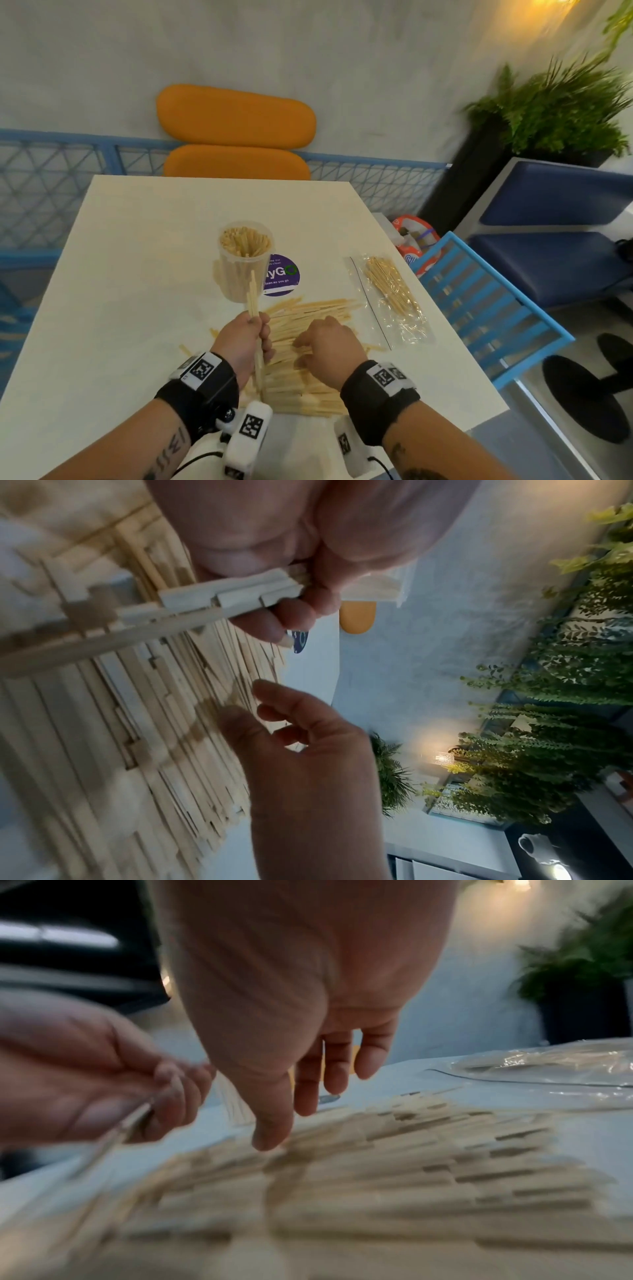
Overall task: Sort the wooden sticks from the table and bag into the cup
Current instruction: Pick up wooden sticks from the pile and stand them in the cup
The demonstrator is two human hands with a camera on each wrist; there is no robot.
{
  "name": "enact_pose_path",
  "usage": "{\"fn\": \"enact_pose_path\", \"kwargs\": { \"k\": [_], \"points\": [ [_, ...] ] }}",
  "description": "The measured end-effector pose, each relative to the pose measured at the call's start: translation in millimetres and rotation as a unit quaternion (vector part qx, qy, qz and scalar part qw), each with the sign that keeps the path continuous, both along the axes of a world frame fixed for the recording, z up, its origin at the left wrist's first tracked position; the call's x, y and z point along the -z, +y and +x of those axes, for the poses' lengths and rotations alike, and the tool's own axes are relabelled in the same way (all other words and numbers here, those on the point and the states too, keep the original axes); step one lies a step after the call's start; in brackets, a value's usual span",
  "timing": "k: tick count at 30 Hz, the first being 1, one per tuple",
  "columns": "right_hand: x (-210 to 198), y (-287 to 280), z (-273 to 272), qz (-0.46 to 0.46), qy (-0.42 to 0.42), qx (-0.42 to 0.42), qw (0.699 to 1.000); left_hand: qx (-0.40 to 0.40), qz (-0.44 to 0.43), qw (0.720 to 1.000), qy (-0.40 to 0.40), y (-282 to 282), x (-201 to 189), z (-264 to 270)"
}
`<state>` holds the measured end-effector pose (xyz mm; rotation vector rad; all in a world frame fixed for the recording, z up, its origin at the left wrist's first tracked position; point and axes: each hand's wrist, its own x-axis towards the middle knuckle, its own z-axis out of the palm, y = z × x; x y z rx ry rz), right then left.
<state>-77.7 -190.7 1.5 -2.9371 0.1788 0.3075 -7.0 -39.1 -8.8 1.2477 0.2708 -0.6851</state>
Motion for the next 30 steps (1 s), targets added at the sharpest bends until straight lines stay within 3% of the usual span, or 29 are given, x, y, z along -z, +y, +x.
{"fn": "enact_pose_path", "kwargs": {
  "k": [3, 6, 11, 15, 17, 20, 25, 28, 30],
  "points": [
    [6, 2, -2, -0.076, 0.002, -0.064, 0.995, -0.005, 0.007, 1.000, -0.005, 5, 2, -1],
    [10, 2, -4, -0.086, -0.011, -0.074, 0.993, -0.007, 0.011, 1.000, 0.002, 12, 6, 1],
    [14, 1, -3, -0.052, -0.034, -0.060, 0.996, -0.016, 0.014, 1.000, -0.001, 17, 6, 2],
    [0, -8, 4, 0.035, -0.052, 0.029, 0.998, -0.016, 0.014, 0.999, -0.033, 17, 5, 1],
    [-12, -14, 9, 0.147, -0.082, 0.101, 0.980, -0.017, 0.005, 0.999, -0.035, 12, 3, 0],
    [-29, -11, 14, 0.300, -0.116, 0.168, 0.932, 0.003, -0.003, 0.999, -0.039, 0, -6, -4],
    [-36, 8, 25, 0.458, -0.162, 0.234, 0.842, 0.053, -0.031, 0.995, -0.072, -24, -17, -8],
    [-37, 6, 28, 0.466, -0.178, 0.244, 0.832, 0.073, -0.068, 0.994, -0.048, -29, -24, -5],
    [-41, -1, 28, 0.444, -0.177, 0.219, 0.850, 0.089, -0.051, 0.994, -0.042, -28, -27, -4]
  ]
}}
